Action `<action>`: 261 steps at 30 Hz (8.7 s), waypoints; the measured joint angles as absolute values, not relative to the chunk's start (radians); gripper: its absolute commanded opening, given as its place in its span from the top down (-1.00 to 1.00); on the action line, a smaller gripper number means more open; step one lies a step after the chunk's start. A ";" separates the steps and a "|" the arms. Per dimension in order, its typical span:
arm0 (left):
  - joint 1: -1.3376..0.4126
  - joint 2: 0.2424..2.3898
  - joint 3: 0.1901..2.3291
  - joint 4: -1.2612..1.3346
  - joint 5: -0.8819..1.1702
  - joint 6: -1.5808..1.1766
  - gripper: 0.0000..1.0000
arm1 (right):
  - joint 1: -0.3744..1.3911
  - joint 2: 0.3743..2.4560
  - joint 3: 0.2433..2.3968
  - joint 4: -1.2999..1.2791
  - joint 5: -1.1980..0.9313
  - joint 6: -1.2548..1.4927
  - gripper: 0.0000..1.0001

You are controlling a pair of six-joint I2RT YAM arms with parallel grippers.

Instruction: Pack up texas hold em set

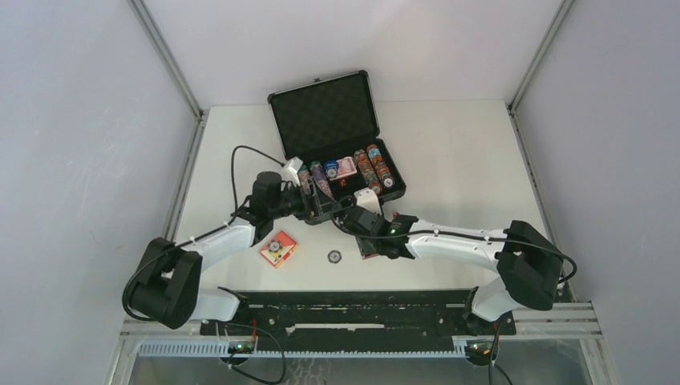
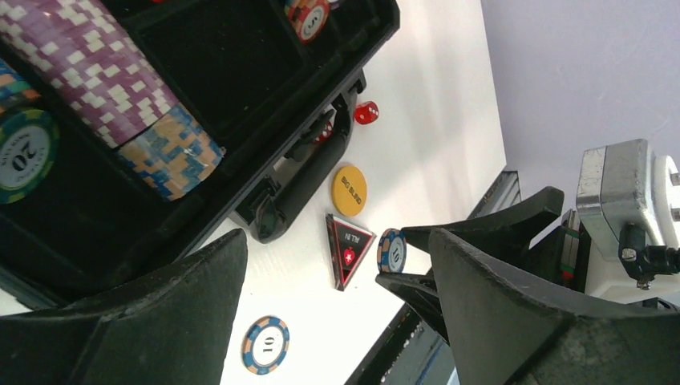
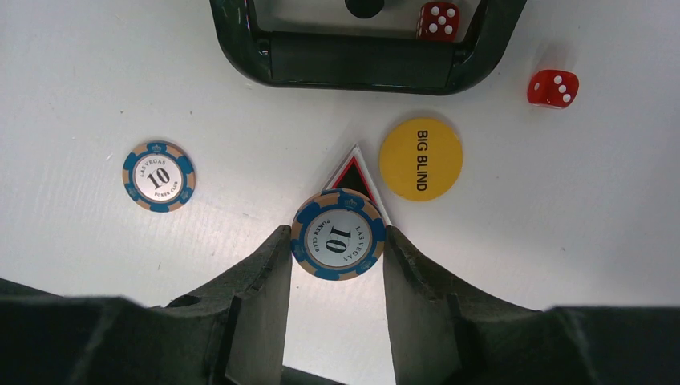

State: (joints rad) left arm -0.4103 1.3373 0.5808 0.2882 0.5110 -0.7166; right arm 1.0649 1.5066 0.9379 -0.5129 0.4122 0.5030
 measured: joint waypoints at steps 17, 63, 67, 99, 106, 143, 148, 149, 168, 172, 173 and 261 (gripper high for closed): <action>-0.512 1.483 0.736 0.204 0.744 -0.614 -0.68 | 1.076 1.429 0.916 -0.520 0.437 0.500 0.15; -0.632 1.731 0.908 0.098 0.970 -0.546 -0.30 | 1.102 1.341 0.878 -0.545 0.419 0.466 0.15; -0.645 1.744 0.917 0.102 0.973 -0.546 -0.25 | 1.103 1.341 0.878 -0.545 0.416 0.465 0.15; -0.679 1.796 0.940 0.079 1.018 -0.514 0.27 | 1.113 1.340 0.878 -0.559 0.412 0.462 0.15; -0.683 1.800 0.943 0.065 1.017 -0.512 0.37 | 1.113 1.339 0.878 -0.559 0.410 0.462 0.15; -0.529 1.787 1.238 -0.259 0.917 -0.284 1.00 | 0.920 0.929 0.691 -0.482 0.554 0.460 -0.49; -0.510 1.805 1.399 -0.353 0.768 -0.164 1.00 | 0.775 0.864 0.660 -0.462 0.575 0.460 -0.46; -0.511 1.809 1.427 -0.365 0.743 -0.140 1.00 | 0.754 0.861 0.657 -0.459 0.575 0.459 -0.45; -0.604 2.157 1.828 -0.464 0.415 0.155 1.00 | 0.659 1.022 0.620 -0.345 0.491 0.460 -0.42; -0.620 2.160 1.846 -0.473 0.413 0.168 1.00 | 0.657 1.023 0.608 -0.338 0.487 0.463 -0.42; -0.624 2.160 1.848 -0.473 0.413 0.169 1.00 | 0.657 1.023 0.606 -0.337 0.487 0.463 -0.42; -0.676 2.248 1.817 -0.541 0.370 0.267 0.26 | 0.654 1.156 0.587 -0.281 0.461 0.462 -0.40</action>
